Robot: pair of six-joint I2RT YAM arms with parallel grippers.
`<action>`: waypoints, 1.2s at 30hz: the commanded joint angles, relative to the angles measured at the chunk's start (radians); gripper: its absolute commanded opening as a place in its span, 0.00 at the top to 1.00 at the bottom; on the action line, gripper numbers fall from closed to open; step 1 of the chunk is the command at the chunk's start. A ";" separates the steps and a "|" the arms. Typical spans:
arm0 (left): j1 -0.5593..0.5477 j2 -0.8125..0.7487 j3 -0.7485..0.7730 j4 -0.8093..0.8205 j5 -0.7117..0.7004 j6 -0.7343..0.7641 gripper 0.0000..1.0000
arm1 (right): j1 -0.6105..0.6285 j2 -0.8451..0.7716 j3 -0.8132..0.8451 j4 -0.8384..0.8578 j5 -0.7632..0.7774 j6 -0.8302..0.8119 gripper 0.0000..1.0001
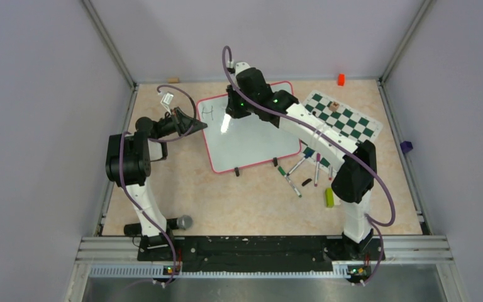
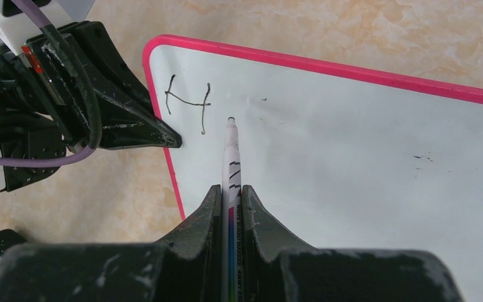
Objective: Write a sentence on the whiteboard
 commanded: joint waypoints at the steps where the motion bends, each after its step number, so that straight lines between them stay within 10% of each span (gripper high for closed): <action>1: -0.014 -0.014 0.009 0.101 0.025 0.003 1.00 | -0.005 -0.012 0.045 0.026 -0.006 -0.006 1.00; 36: -0.015 -0.013 0.009 0.101 0.024 0.004 1.00 | -0.005 0.074 0.101 0.006 0.058 -0.019 1.00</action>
